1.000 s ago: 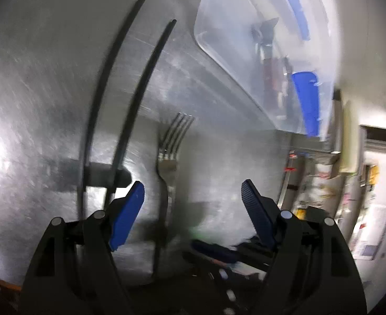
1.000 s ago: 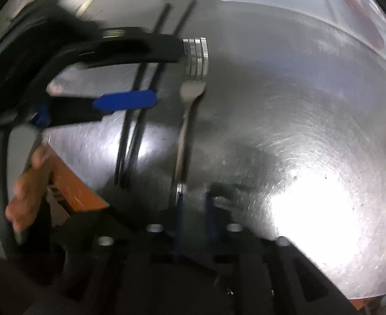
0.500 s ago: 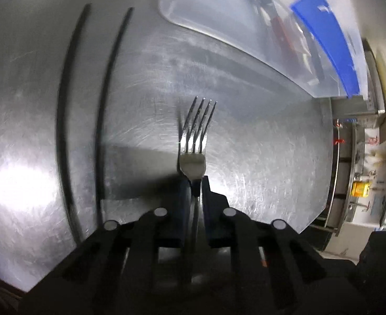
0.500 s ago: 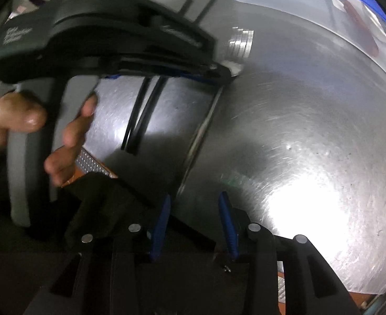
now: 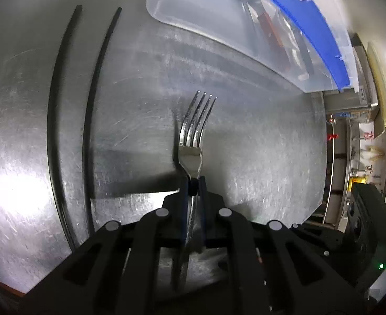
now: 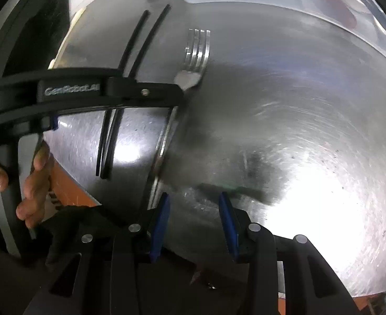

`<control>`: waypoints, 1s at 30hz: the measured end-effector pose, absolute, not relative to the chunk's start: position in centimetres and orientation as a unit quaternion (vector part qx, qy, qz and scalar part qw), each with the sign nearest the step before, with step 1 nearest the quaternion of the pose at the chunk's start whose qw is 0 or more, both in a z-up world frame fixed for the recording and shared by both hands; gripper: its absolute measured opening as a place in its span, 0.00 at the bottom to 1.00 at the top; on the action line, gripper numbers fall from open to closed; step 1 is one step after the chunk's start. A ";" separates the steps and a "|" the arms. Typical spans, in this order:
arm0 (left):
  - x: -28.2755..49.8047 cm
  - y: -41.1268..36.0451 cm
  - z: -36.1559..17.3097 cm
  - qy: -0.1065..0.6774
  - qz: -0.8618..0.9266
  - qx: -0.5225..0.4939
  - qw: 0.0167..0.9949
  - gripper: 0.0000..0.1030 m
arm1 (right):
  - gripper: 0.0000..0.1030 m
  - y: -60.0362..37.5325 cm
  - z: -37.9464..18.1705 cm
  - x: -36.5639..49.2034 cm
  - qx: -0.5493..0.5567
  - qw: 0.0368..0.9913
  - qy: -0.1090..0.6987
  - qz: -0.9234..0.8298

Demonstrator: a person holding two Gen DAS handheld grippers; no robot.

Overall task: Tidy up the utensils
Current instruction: 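Hold the fork handle in the left gripper against the counter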

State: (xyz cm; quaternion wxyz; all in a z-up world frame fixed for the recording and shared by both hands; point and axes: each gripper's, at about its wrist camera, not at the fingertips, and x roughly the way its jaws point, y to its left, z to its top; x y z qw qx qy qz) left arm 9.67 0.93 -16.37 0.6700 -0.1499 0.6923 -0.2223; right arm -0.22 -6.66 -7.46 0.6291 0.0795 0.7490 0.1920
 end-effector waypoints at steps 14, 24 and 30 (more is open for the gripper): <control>8.2 -1.9 -14.2 0.686 -0.217 -0.005 0.694 0.37 | 0.45 -9.9 -6.4 -2.9 0.090 0.626 0.749 0.198; 8.5 -2.1 -14.6 0.670 -0.179 0.013 0.721 0.07 | 0.45 -12.7 -6.4 -3.1 0.114 0.635 0.741 0.187; 7.6 -0.9 -13.1 0.656 -0.205 -0.018 0.726 0.06 | 0.45 -12.5 -6.4 -1.8 0.118 0.642 0.730 0.203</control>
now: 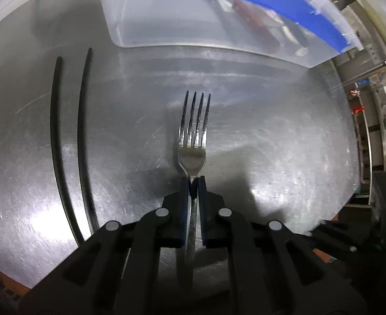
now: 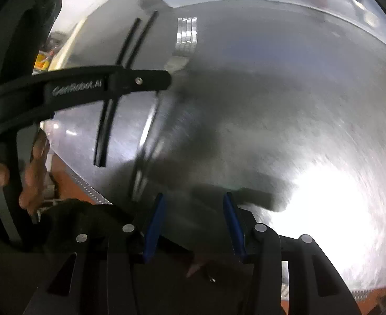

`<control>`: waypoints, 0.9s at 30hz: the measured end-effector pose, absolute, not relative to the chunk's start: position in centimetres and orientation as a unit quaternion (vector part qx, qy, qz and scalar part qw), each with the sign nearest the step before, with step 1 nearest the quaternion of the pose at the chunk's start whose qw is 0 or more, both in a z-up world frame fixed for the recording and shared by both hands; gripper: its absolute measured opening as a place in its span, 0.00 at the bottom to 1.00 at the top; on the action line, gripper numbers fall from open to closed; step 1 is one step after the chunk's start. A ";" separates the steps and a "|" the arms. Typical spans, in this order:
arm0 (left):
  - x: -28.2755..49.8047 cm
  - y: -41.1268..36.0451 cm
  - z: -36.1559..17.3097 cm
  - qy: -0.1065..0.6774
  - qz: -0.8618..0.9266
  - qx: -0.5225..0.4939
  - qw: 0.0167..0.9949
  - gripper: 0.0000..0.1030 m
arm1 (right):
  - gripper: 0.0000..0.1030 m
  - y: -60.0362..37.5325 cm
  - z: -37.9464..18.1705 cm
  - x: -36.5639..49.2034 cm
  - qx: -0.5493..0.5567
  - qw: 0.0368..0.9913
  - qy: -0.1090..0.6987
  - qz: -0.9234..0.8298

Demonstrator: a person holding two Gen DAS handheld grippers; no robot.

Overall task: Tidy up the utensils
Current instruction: 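Hold the fork handle in the left gripper against the counter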

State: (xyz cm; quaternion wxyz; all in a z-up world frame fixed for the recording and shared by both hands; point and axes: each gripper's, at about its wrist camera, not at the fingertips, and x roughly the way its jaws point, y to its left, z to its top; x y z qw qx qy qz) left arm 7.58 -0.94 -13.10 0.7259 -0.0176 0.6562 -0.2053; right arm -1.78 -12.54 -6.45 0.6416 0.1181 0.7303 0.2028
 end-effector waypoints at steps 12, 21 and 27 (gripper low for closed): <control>7.1 2.1 -11.8 0.654 -0.236 -0.055 0.716 0.00 | 0.45 -11.3 -8.2 0.7 0.205 0.614 0.717 0.259; 7.3 -1.6 -11.7 0.651 -0.259 0.032 0.713 0.00 | 0.45 -15.0 -7.9 -2.2 0.218 0.622 0.721 0.213; 8.9 -2.2 -12.2 0.657 -0.228 0.060 0.716 0.04 | 0.50 -16.6 -7.5 -3.3 0.233 0.633 0.711 0.197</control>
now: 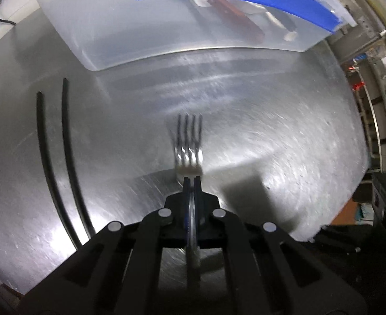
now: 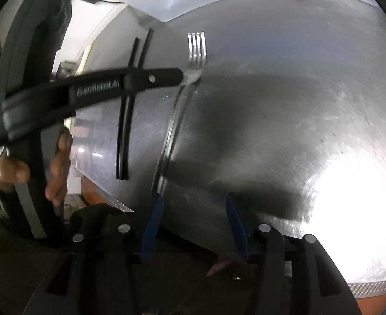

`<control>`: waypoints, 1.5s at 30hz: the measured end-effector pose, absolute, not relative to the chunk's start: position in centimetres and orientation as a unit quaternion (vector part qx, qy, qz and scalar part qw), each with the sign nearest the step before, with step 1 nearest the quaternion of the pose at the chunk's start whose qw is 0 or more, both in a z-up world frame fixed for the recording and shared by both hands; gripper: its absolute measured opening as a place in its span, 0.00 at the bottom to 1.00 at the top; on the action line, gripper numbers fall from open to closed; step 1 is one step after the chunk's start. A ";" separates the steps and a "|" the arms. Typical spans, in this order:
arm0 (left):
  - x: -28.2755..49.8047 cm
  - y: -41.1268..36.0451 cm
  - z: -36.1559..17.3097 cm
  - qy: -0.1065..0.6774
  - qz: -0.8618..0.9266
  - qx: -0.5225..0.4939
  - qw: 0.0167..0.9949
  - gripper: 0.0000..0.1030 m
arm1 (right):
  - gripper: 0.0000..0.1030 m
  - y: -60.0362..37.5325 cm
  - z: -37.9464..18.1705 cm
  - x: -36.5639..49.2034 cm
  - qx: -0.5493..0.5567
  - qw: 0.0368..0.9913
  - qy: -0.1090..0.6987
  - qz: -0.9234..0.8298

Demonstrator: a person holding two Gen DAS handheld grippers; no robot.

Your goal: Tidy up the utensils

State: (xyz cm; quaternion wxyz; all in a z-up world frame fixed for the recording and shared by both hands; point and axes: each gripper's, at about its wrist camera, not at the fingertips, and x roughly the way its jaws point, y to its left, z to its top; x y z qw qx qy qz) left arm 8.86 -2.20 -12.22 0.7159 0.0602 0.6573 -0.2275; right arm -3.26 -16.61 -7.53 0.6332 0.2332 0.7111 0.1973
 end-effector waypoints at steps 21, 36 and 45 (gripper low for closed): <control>6.6 -5.0 -12.5 0.633 -0.193 0.150 0.734 0.10 | 0.50 -18.0 -8.2 -5.0 0.238 0.630 0.709 0.209; 7.0 -0.1 -12.5 0.672 -0.260 0.049 0.691 0.06 | 0.50 -18.9 -8.7 -3.6 0.274 0.637 0.684 0.228; 9.4 2.3 -14.1 0.700 -0.347 -0.011 0.625 0.07 | 0.50 -18.9 -8.8 -2.0 0.263 0.647 0.678 0.229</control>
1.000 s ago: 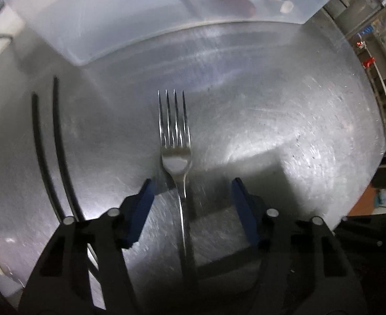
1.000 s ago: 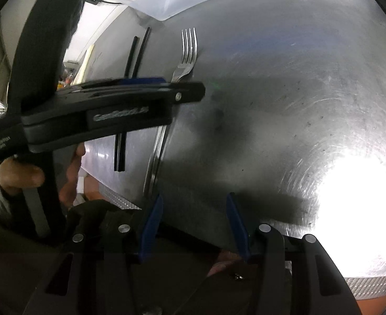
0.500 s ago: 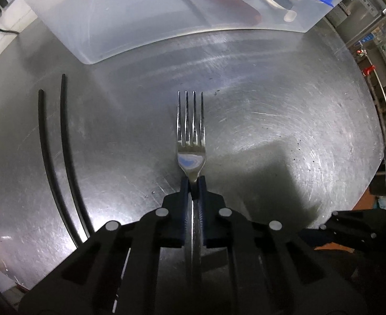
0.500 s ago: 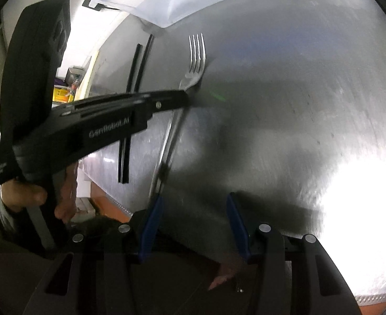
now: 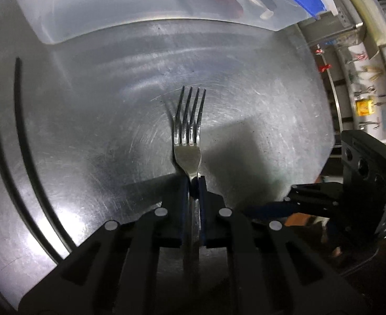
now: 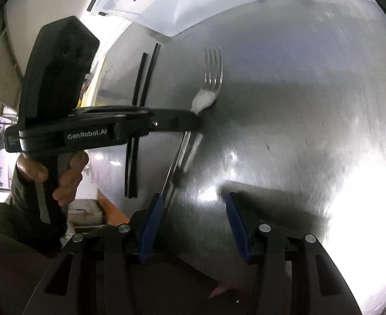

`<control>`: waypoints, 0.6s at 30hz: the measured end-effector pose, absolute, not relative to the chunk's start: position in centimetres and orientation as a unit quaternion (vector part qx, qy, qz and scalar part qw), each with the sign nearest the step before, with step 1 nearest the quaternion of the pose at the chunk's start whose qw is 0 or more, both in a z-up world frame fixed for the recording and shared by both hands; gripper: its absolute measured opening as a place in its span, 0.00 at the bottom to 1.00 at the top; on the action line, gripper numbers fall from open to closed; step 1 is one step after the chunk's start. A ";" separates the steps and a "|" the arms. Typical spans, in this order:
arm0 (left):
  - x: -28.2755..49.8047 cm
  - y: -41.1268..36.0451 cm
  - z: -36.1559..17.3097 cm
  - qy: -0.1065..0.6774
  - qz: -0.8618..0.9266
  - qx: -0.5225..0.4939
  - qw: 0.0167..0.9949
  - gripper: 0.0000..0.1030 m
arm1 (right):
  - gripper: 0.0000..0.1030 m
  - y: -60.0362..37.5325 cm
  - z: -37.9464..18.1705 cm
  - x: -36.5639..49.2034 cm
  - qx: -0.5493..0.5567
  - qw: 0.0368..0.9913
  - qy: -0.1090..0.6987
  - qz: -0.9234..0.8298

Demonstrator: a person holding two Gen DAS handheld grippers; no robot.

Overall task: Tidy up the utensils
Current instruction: 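Hold the fork with the left gripper while the right gripper moves beside it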

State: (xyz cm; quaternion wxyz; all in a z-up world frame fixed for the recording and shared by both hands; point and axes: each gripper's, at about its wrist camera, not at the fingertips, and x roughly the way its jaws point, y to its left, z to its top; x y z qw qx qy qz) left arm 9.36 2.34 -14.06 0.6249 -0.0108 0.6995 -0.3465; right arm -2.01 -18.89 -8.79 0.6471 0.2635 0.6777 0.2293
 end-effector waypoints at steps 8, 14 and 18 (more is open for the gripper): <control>8.8 4.3 -13.4 0.679 -0.369 0.002 0.635 0.07 | 0.50 -23.4 -8.7 2.3 0.343 0.683 0.625 0.161; 7.7 5.9 -11.7 0.662 -0.384 0.007 0.644 0.07 | 0.50 -20.3 -8.6 6.2 0.257 0.713 0.623 0.193; 7.2 7.2 -11.7 0.667 -0.375 -0.005 0.643 0.07 | 0.47 -18.5 -9.4 7.4 0.224 0.719 0.625 0.205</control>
